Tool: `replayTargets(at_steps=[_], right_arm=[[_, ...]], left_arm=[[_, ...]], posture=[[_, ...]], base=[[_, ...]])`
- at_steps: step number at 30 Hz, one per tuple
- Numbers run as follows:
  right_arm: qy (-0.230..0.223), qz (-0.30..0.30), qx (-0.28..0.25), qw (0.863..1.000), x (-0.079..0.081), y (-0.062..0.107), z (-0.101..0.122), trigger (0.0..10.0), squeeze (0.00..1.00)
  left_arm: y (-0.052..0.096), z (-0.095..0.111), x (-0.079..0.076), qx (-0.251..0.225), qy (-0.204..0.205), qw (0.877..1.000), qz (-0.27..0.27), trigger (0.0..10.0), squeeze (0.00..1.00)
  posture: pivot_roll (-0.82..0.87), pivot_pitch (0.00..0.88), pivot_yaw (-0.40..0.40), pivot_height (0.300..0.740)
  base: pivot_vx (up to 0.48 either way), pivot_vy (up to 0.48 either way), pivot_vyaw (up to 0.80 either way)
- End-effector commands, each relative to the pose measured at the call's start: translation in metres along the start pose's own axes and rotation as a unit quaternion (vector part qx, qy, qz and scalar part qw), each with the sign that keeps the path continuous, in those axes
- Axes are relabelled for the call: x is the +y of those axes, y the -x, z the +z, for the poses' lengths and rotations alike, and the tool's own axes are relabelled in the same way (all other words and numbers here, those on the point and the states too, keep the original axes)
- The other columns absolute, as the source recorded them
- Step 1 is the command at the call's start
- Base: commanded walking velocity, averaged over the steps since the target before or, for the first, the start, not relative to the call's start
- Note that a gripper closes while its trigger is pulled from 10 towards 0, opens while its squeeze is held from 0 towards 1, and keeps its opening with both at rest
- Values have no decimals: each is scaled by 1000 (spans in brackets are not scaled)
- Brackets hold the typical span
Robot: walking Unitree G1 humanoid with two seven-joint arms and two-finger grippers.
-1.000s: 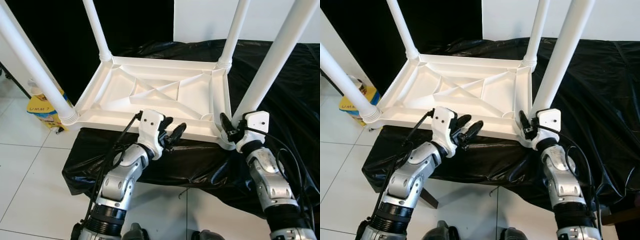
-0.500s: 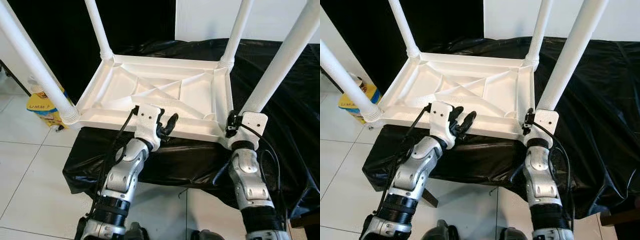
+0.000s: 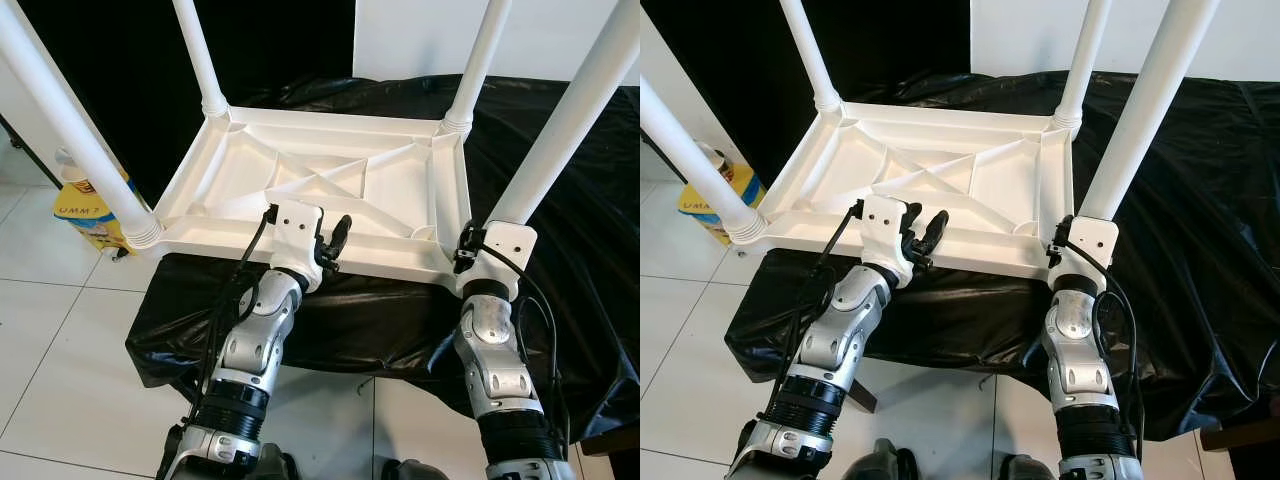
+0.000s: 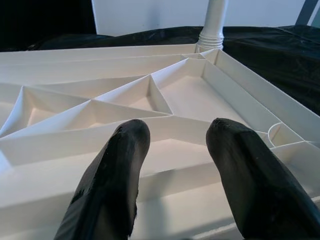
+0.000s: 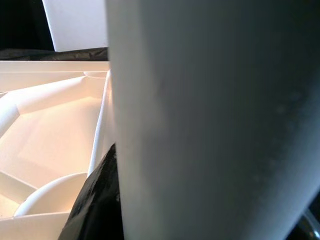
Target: Building children table
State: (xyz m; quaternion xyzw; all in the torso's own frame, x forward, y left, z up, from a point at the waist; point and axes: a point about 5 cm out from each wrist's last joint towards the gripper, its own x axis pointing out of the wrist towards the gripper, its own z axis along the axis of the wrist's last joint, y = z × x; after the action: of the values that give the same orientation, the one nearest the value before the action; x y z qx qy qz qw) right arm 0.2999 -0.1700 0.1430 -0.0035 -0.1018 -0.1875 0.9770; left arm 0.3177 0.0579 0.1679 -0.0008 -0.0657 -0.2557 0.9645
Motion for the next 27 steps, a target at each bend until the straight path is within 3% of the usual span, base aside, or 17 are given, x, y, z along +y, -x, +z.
replayTargets(at_steps=[1, 2, 12, 15, 22, 23, 24, 25, 26, 27], right_arm=[[11, -11, 32, 999, -9, 4, -14, 10000, 161], [9, -10, 28, 1000, -10, 3, -13, 10000, 1000], [-7, 26, 7, 1000, -14, 3, -5, 10000, 1000], [-20, 88, -5, 996, -21, 4, 0, 10000, 1000], [-6, 155, -14, 988, -31, 1, 1, 10000, 1000], [-4, 190, -12, 982, -33, -2, 2, 10000, 961], [5, 227, -11, 974, -35, -6, 3, 10000, 94], [14, 268, -7, 963, -36, -11, 4, 10000, 0], [14, 268, -7, 963, -36, -11, 4, 10000, 0], [24, 298, -5, 954, -36, -16, 5, 10000, 0]], left_arm=[[-1, -3, 1, 2, -7, 1000, 25, 10000, 0], [-1, -2, 1, -1, -7, 1000, 25, 10000, 0], [2, -2, -2, -8, 12, 1000, 2, 10000, 0], [6, -3, -5, -12, 15, 1000, -24, 10000, 0], [7, -2, -7, -15, 15, 999, -30, 10000, 0], [7, -2, -7, -15, 13, 999, -33, 10000, 0], [7, -1, -9, -16, 8, 999, -40, 10000, 0], [8, 0, -10, -17, 4, 999, -46, 10000, 0], [8, 0, -10, -17, 4, 999, -46, 10000, 0], [9, 0, -10, -17, 1, 999, -49, 10000, 0]], posture=[[26, 111, 16, 740], [22, 112, 14, 740], [20, 121, 9, 740], [19, 122, 2, 740], [13, 117, 8, 740], [17, 115, 11, 740], [19, 116, 14, 740], [18, 114, 15, 740], [18, 114, 15, 740], [19, 114, 17, 740]], base=[[0, 0, 0], [0, 0, 0], [0, 0, 0], [0, 0, 0], [0, 0, 0], [0, 0, 0], [0, 0, 0], [0, 0, 0], [0, 0, 0], [0, 0, 0]])
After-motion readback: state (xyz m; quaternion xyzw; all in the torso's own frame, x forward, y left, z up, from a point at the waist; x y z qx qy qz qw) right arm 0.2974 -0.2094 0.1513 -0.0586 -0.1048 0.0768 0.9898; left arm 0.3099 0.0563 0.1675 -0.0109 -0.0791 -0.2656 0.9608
